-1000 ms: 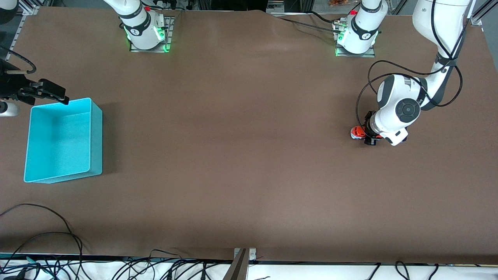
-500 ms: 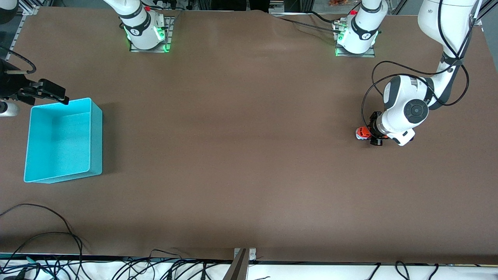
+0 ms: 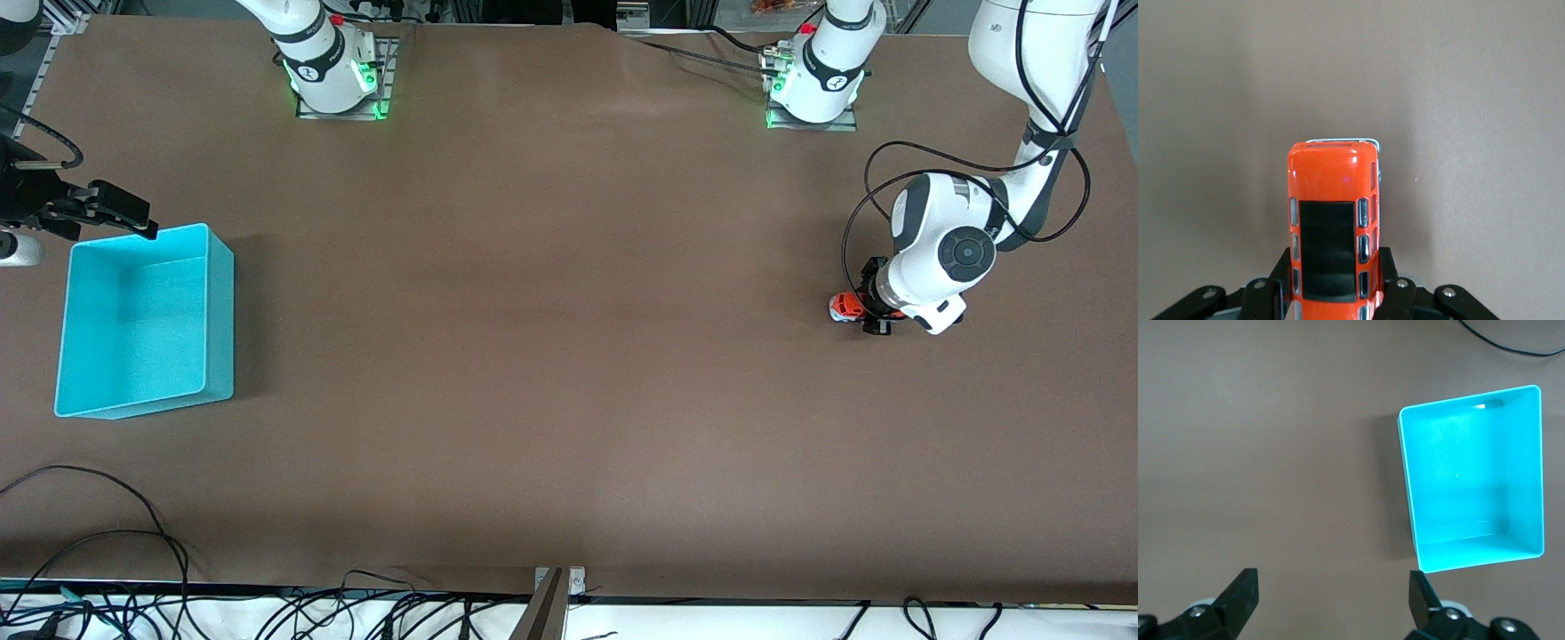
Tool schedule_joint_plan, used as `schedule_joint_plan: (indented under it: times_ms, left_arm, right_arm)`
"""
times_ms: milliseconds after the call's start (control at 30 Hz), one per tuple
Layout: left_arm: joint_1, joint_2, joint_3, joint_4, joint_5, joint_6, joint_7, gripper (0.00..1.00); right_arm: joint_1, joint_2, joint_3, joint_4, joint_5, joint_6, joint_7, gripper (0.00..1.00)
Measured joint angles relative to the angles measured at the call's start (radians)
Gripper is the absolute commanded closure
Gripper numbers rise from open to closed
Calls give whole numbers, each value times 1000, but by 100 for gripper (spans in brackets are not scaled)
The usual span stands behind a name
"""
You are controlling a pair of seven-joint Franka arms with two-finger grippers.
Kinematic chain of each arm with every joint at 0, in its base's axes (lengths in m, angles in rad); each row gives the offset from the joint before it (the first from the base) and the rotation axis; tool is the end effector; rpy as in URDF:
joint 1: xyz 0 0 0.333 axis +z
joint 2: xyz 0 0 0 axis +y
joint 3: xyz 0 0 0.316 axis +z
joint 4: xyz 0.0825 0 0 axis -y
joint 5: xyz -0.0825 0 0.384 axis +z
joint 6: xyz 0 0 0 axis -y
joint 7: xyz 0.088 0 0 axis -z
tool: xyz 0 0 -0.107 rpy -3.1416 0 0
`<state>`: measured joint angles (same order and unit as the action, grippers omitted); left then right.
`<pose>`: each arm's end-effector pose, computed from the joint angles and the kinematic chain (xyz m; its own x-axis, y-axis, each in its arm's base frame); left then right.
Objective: Wind up bus and store in blue box
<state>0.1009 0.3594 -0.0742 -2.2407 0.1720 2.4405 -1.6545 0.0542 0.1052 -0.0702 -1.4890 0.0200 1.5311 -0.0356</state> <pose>0.5269 0.0132 0.1942 0.0330 0.9966 0.0758 0.9878 -0.0210 -0.1546 0.5821 -0.0049 0.5999 0.9978 0.0203 -0.0623 0.0195 -0.9997 -0.0148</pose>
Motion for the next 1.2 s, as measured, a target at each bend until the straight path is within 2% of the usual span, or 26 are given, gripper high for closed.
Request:
schedule_joint_plan:
  times_ms: [167,267,333,367,533,767,1000,1200]
  left_arm:
    - [4,1,0,-2,1,6,1,88]
    - [4,1,-1,-2,2,6,1,73]
    - [4,1,-1,-2,3,6,1,50]
    - [4,1,-1,-2,3,6,1,44]
    - [4,7,0,-1,3,19,1,25]
    - [7,40,1,36,4,24,0,25]
    - [13,42,2,112,13,-106,41,25]
    - [36,43,4,123,15,-135,82,30]
  right_arm:
    - [0,0,0,0,0,0,0,0]
    - [0,0,0,0,0,0,0,0]
    - [0,0,0,0,0,0,0,0]
    - [0,0,0,0,0,0,0,0]
    - [0,0,0,0,0,0,0,0]
    - [0,0,0,0,0,0,0,0]
    - [0,0,0,0,0,0,0,0]
    - [0,0,0,0,0,0,0,0]
